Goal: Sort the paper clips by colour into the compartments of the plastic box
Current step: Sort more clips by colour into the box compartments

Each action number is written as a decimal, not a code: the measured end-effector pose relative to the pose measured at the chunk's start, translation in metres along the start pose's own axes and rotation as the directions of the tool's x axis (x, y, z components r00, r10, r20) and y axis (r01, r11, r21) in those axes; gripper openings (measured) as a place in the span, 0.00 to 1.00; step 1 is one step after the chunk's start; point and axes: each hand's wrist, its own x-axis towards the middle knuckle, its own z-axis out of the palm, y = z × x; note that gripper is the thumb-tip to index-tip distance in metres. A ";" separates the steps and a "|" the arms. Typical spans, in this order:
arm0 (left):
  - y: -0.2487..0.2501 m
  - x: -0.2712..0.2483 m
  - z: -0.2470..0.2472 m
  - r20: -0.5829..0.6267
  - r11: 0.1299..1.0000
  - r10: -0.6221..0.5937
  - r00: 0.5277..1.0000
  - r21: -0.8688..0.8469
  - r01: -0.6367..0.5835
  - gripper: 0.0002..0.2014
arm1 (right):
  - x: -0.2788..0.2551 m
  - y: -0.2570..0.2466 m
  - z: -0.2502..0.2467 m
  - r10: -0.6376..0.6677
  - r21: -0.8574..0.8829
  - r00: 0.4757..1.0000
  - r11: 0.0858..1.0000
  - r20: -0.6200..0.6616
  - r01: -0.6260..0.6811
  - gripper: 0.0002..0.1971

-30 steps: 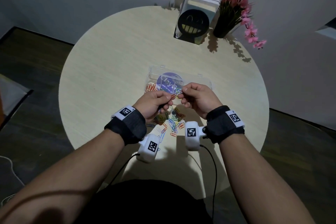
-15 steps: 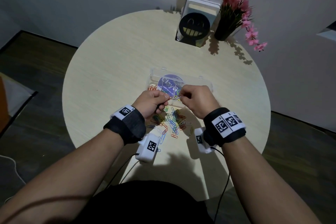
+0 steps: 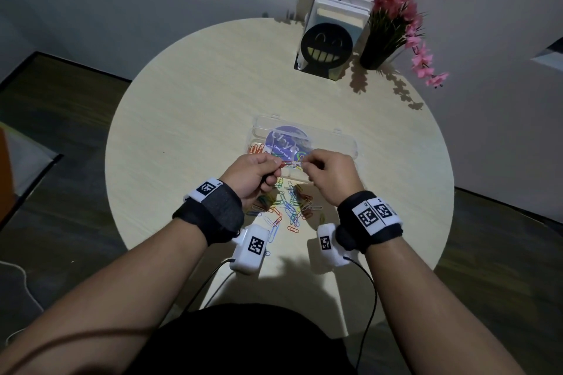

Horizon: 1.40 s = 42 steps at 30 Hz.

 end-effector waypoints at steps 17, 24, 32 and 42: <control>-0.006 0.007 -0.005 -0.106 0.999 -0.032 0.994 0.014 0.034 0.05 | 0.039 0.049 -0.012 0.393 -0.139 0.915 0.905 -0.085 -0.402 0.11; -0.007 0.008 -0.008 -0.095 0.999 -0.020 0.995 0.049 0.025 0.06 | 0.019 -0.007 0.014 0.073 0.203 0.975 0.972 0.208 -0.116 0.08; 0.005 0.000 -0.039 -0.130 0.959 -0.150 0.980 -0.261 0.113 0.24 | 0.060 -0.033 0.045 0.080 0.196 0.985 0.974 0.155 -0.111 0.09; 0.009 -0.001 -0.045 -0.033 0.910 -0.137 0.990 -0.399 0.112 0.24 | 0.048 -0.060 0.045 -0.051 -0.039 0.957 0.997 0.287 0.065 0.07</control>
